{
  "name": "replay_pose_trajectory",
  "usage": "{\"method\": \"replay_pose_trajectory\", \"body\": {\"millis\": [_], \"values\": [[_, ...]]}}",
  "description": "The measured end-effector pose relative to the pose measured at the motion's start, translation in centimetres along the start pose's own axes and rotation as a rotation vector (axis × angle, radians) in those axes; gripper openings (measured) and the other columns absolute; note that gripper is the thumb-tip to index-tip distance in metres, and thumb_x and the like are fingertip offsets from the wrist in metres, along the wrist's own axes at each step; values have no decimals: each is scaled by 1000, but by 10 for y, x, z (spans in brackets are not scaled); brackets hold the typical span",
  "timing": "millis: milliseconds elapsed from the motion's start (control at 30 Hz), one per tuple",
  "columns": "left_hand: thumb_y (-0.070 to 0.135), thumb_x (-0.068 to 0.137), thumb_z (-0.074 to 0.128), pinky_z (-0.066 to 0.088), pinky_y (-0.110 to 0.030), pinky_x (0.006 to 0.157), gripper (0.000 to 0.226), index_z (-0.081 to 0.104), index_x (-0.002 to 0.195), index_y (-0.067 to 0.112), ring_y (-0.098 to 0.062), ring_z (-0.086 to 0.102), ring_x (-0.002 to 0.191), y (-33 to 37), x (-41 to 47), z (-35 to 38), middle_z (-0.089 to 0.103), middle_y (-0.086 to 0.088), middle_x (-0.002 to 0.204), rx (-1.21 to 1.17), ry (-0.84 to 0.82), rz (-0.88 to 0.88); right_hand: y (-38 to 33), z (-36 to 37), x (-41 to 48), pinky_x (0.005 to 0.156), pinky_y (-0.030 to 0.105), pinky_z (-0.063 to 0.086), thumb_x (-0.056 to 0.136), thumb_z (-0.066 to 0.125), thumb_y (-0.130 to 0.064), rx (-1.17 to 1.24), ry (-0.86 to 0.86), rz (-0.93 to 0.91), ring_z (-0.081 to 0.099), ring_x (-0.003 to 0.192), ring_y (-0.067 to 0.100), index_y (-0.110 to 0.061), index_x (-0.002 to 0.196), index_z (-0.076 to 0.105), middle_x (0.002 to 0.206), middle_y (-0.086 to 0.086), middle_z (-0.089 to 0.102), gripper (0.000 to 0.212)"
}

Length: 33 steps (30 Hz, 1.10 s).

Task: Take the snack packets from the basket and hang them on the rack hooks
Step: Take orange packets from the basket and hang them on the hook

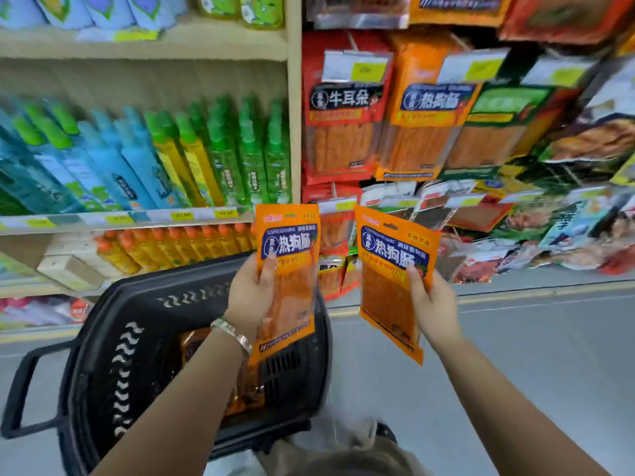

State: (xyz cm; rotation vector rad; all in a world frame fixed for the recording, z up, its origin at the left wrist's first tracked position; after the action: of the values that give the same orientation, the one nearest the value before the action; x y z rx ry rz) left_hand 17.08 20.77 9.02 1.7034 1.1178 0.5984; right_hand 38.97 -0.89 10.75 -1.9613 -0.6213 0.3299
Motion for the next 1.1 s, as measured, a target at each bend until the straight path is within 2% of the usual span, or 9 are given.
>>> {"method": "replay_pose_trajectory", "body": {"millis": [100, 200, 400, 500, 633, 800, 900, 1000, 1100], "values": [[34, 99, 43, 39, -31, 81, 17, 57, 108, 28, -16, 55, 98, 41, -3, 45, 60, 6, 102, -14, 12, 98, -2, -52, 22, 69, 2, 36, 98, 46, -26, -6, -8, -84, 51, 88, -4, -21, 114, 60, 95, -14, 61, 21], [21, 96, 53, 30, -24, 66, 8, 58, 90, 20, -18, 53, 82, 85, -2, 78, 57, 3, 81, -16, 78, 143, -2, -99, 50, 79, 26, 42, 98, 46, -27, -23, -20, -126, 55, 91, 10, -14, 114, 60, 97, -2, 64, 25], [24, 94, 54, 33, -21, 63, 12, 61, 86, 20, -13, 52, 75, 163, 8, 95, 60, 5, 77, -203, 248, 189, -36, -179, 108, 49, 23, 29, 98, 46, -27, -81, 85, -269, 46, 49, 2, -24, 80, 50, 57, -11, 45, 19], [33, 95, 53, 41, -32, 70, 23, 59, 78, 18, -18, 55, 76, 199, 14, 85, 59, 2, 74, -258, 335, 231, -68, -207, 136, 48, 14, 32, 98, 49, -26, -21, 164, -364, 52, 55, -3, -27, 77, 49, 59, -13, 48, 21], [42, 94, 52, 49, -37, 72, 25, 57, 79, 23, -14, 59, 75, 256, 26, 75, 63, 6, 77, -293, 367, 325, -110, -220, 173, 56, 35, 31, 97, 48, -32, 78, 179, -457, 53, 69, 25, -17, 87, 60, 72, 19, 62, 21], [34, 93, 55, 53, -27, 79, 17, 66, 83, 26, -7, 67, 83, 315, 51, 51, 72, 11, 84, -396, 376, 438, -173, -228, 214, 60, 3, 37, 98, 48, -28, 165, 188, -565, 55, 77, -17, -27, 102, 57, 85, -19, 58, 10], [31, 89, 55, 54, -28, 72, 18, 67, 81, 20, -12, 68, 77, 343, 68, 35, 72, 6, 79, -452, 399, 478, -208, -234, 240, 72, 15, 42, 98, 48, -32, 228, 180, -587, 57, 86, -2, -27, 103, 59, 94, -13, 62, 13], [32, 83, 56, 49, -32, 64, 13, 62, 75, 22, -17, 63, 71, 362, 85, 26, 67, -1, 77, -562, 420, 489, -242, -238, 266, 70, 32, 43, 96, 48, -39, 277, 195, -605, 59, 78, 12, -26, 87, 59, 86, -3, 64, 19], [33, 82, 57, 44, -22, 53, 15, 59, 74, 20, -11, 59, 62, 381, 95, 19, 64, 3, 68, -582, 466, 538, -274, -236, 289, 69, 22, 45, 96, 47, -42, 319, 202, -625, 61, 86, 11, -28, 88, 60, 91, -7, 66, 21]]}}
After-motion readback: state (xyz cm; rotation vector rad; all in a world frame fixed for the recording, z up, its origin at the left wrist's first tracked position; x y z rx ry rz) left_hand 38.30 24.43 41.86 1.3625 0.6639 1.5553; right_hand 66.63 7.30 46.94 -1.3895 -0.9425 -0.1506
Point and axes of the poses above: each hand's wrist, its own x-axis towards the middle knuckle, its own z-axis out of the palm, y = z × x, the point moved 9 cm from there along x, towards the middle knuckle
